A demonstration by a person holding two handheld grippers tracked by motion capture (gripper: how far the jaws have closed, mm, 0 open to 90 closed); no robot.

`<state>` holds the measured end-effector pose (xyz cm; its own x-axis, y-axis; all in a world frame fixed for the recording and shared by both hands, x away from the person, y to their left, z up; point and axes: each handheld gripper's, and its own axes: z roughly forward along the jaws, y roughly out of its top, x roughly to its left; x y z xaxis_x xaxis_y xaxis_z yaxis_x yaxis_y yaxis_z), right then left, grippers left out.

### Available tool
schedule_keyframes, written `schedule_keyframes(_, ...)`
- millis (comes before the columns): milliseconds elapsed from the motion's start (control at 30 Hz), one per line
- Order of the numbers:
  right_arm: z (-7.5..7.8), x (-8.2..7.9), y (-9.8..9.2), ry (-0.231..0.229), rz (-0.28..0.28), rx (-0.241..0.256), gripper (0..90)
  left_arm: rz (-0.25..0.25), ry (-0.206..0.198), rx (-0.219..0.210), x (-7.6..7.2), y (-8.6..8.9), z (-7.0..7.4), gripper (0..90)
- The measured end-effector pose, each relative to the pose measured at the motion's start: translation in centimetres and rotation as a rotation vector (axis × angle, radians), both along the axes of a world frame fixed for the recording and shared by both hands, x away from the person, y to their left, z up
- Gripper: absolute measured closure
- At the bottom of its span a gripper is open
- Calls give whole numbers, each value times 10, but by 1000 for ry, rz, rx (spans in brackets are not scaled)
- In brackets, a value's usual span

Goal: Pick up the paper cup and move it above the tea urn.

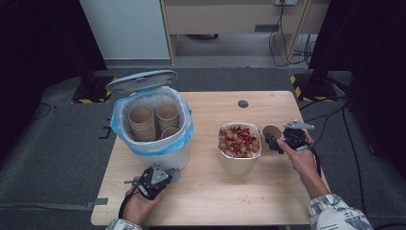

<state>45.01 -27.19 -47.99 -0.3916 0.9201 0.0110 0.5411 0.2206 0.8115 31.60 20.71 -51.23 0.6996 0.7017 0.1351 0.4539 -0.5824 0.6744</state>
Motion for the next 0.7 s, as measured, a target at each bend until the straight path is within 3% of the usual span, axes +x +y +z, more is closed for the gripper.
schedule_keyframes(167, -8, 2, 7, 1, -13, 34, 61, 0, 1, 0, 0, 0, 0, 899)
schedule_keyframes(300, -10, 5, 15, -15, -30, 8, 63, -1, 1, 0, 0, 0, 0, 899)
schedule_keyframes(500, -15, 8, 18, -24, -86, 24, 72, -1, 1, -1, 0, 0, 0, 899)
schedule_keyframes(700, -18, 11, 22, -31, -108, 26, 88, -1, 1, -1, 0, 0, 0, 899)
